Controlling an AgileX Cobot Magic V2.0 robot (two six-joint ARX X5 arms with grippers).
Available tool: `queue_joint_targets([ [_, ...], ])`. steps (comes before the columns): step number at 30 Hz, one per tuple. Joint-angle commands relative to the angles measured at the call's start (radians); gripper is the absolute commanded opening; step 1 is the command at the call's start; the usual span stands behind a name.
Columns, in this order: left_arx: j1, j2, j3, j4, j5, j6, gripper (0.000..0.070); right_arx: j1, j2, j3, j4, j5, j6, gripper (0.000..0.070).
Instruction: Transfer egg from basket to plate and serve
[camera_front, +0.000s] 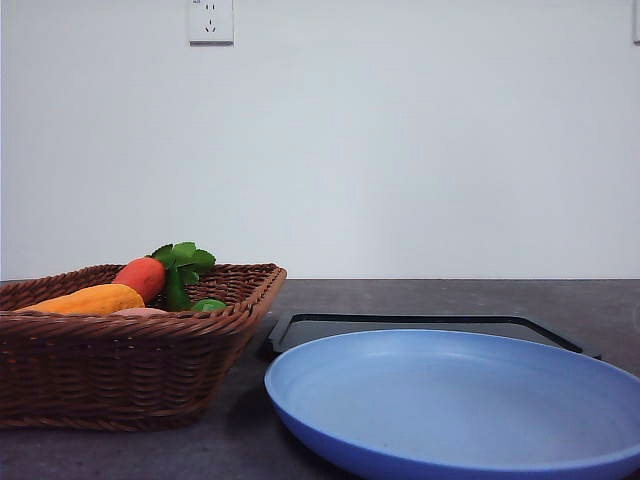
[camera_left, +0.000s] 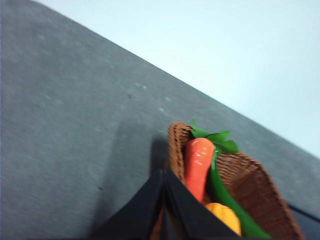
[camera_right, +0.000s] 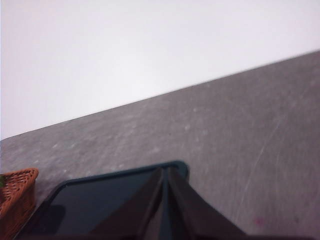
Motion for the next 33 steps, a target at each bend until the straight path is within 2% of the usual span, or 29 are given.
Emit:
queue_joint_targets([
  [1, 0.002, 0.001, -0.011, 0.003, 0.032, -0.063, 0.0000, 0.000, 0.000, 0.021, -0.024, -0.002, 0.058, 0.0000],
  [6, 0.002, 0.055, 0.064, -0.061, 0.116, -0.062, 0.0000, 0.000, 0.042, 0.105, -0.178, 0.000, 0.064, 0.0000],
  [10, 0.002, 0.145, 0.135, -0.068, 0.174, -0.042, 0.0000, 0.000, 0.122, 0.189, -0.252, 0.000, 0.063, 0.0000],
  [18, 0.002, 0.404, 0.303, -0.073, 0.326, 0.103, 0.0000, 0.000, 0.326, 0.366, -0.326, -0.012, -0.015, 0.0000],
  [25, -0.030, 0.664, 0.478, -0.163, 0.445, 0.208, 0.0000, 0.000, 0.530, 0.492, -0.452, -0.124, -0.066, 0.0000],
  [30, -0.095, 0.838, 0.603, -0.286, 0.502, 0.281, 0.0000, 0.000, 0.681, 0.527, -0.541, -0.258, -0.096, 0.0000],
  [33, -0.135, 0.915, 0.644, -0.305, 0.537, 0.304, 0.0001, 0.002, 0.767, 0.527, -0.568, -0.320, -0.134, 0.0000],
])
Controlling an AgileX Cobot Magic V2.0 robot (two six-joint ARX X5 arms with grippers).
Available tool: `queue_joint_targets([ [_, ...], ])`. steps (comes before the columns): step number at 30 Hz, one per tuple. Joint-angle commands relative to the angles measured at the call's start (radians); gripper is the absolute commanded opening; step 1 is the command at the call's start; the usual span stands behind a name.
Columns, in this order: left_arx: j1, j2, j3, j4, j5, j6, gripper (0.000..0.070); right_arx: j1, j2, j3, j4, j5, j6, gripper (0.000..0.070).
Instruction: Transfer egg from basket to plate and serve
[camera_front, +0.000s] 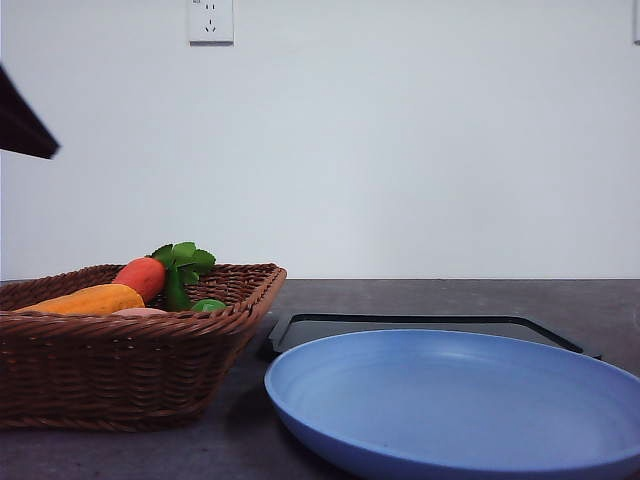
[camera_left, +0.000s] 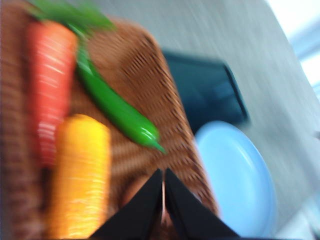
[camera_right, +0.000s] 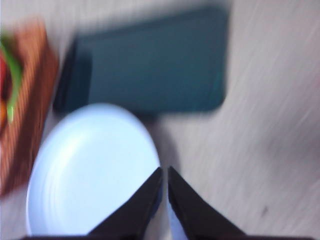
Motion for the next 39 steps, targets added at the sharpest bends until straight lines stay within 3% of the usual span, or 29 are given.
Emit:
queue_joint_targets([
  [1, -0.018, 0.039, 0.025, 0.005, 0.013, 0.044, 0.0007, 0.004, 0.047, 0.011, 0.003, -0.019, -0.054, 0.0010],
  [3, -0.039, 0.072, 0.036, 0.012, 0.013, 0.045, 0.0050, 0.018, 0.100, 0.011, 0.003, -0.031, -0.072, 0.0077],
  [6, -0.065, 0.106, 0.039, 0.036, 0.013, 0.044, 0.0184, 0.049, 0.184, 0.011, 0.002, -0.033, -0.072, 0.0178],
  [8, -0.075, 0.121, 0.039, 0.048, 0.013, 0.041, 0.0261, 0.069, 0.237, 0.011, 0.001, -0.033, -0.071, 0.0191],
  [10, -0.083, 0.128, 0.039, 0.056, 0.012, 0.041, 0.0294, 0.094, 0.293, 0.011, 0.006, -0.038, -0.070, 0.0191],
  [24, -0.096, 0.130, 0.039, 0.061, 0.012, 0.042, 0.0294, 0.221, 0.570, 0.011, 0.193, -0.101, -0.011, 0.0189],
  [26, -0.096, 0.130, 0.039, 0.061, 0.012, 0.042, 0.0294, 0.227, 0.581, 0.011, 0.207, -0.106, 0.007, 0.0162],
  [31, -0.096, 0.130, 0.039, 0.062, 0.010, 0.042, 0.0297, 0.227, 0.582, 0.011, 0.219, -0.103, 0.012, 0.0000],
  [36, -0.096, 0.130, 0.039, 0.062, 0.001, 0.044, 0.0401, 0.226, 0.562, 0.011, 0.204, -0.105, 0.020, 0.0000],
  [39, -0.101, 0.131, 0.043, 0.056, -0.002, 0.060, 0.0413, 0.225, 0.519, 0.011, 0.177, -0.103, 0.020, 0.0000],
])
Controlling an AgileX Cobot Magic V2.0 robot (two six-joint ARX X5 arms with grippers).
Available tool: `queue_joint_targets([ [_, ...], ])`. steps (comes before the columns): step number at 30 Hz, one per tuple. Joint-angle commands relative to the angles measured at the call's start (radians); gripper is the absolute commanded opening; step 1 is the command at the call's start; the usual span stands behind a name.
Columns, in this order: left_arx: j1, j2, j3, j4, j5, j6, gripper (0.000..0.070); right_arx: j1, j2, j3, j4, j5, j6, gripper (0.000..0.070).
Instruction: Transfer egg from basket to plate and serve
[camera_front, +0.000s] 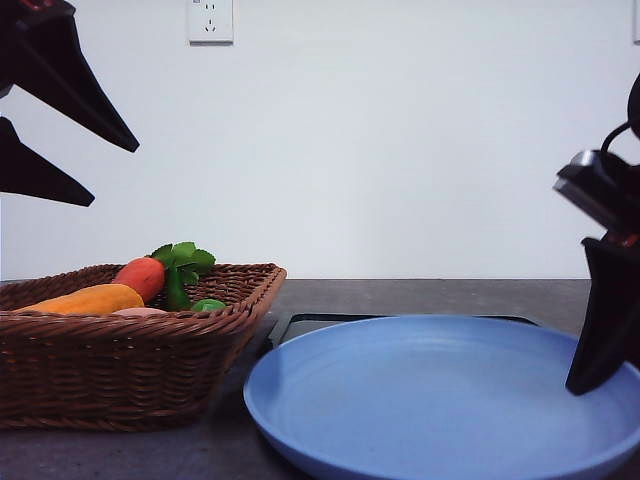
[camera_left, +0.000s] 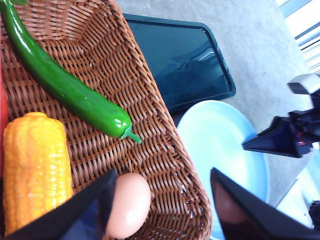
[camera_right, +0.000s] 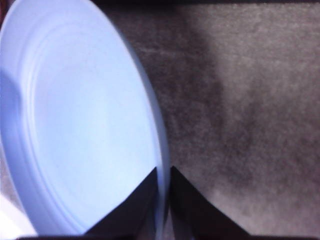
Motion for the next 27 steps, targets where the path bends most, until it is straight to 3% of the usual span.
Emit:
queue_joint_targets([
  [1, -0.010, 0.012, 0.024, -0.001, -0.006, 0.042, 0.0413, 0.002, -0.019, 0.010, -0.013, 0.003, -0.003, 0.0000],
  [4, -0.038, 0.013, 0.041, -0.047, -0.046, 0.115, 0.0413, -0.014, -0.086, 0.010, -0.043, 0.009, -0.003, 0.0000],
  [8, -0.109, 0.029, 0.081, -0.140, -0.169, 0.230, 0.0418, -0.043, -0.178, 0.010, -0.065, 0.010, 0.014, 0.0000],
  [14, -0.239, 0.109, 0.149, -0.218, -0.364, 0.332, 0.0495, -0.080, -0.291, 0.010, -0.087, 0.025, 0.022, 0.0000],
  [20, -0.314, 0.229, 0.203, -0.226, -0.388, 0.388, 0.0494, -0.116, -0.372, 0.010, -0.109, 0.025, 0.022, 0.0000],
  [27, -0.359, 0.378, 0.227, -0.227, -0.478, 0.439, 0.0494, -0.145, -0.438, 0.010, -0.120, 0.024, 0.022, 0.0000],
])
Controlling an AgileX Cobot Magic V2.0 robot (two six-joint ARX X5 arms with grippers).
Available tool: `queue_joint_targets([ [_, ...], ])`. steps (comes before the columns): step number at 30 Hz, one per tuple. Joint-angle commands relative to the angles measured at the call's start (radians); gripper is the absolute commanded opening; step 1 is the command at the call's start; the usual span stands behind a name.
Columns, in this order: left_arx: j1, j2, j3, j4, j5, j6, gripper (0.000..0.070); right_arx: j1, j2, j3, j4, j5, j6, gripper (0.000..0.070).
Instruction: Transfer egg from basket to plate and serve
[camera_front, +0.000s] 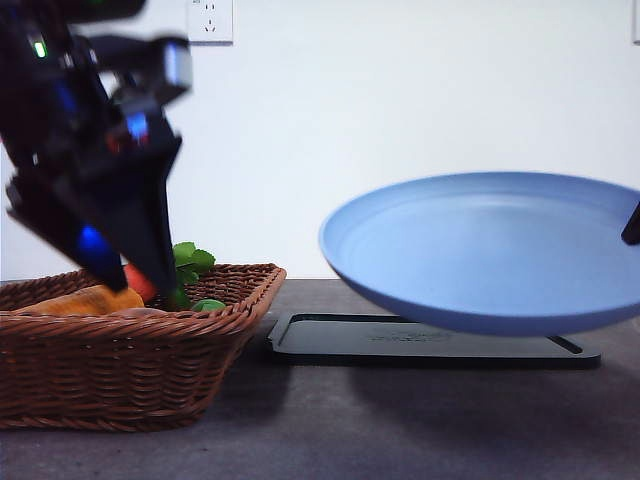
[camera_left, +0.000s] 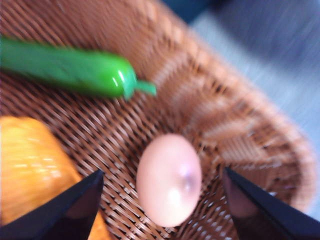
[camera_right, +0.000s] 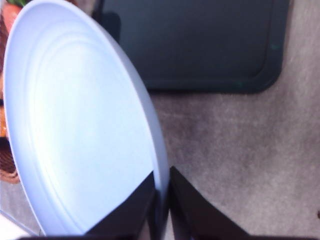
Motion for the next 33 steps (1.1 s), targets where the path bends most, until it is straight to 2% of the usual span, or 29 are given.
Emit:
queue_joint_targets([
  [1, -0.012, 0.040, 0.024, 0.003, -0.006, 0.028, 0.0494, -0.003, -0.005, 0.010, 0.010, -0.004, 0.010, 0.0000],
  [12, -0.024, 0.120, 0.025, 0.036, -0.006, 0.036, 0.0489, -0.004, -0.026, 0.010, 0.006, -0.004, 0.010, 0.0000],
  [18, -0.031, 0.121, 0.025, 0.027, -0.006, 0.036, 0.0420, -0.004, -0.026, 0.010, 0.006, -0.004, 0.010, 0.0000],
  [23, -0.033, 0.126, 0.025, 0.027, -0.006, 0.036, 0.0414, -0.004, -0.026, 0.010, 0.007, -0.004, 0.010, 0.0000],
  [29, -0.033, 0.128, 0.025, 0.026, -0.006, 0.035, 0.0301, -0.004, -0.026, 0.010, 0.007, -0.004, 0.010, 0.0000],
  [33, -0.033, 0.128, 0.025, 0.026, -0.006, 0.035, 0.0262, -0.004, -0.026, 0.010, 0.007, -0.004, 0.010, 0.0000],
])
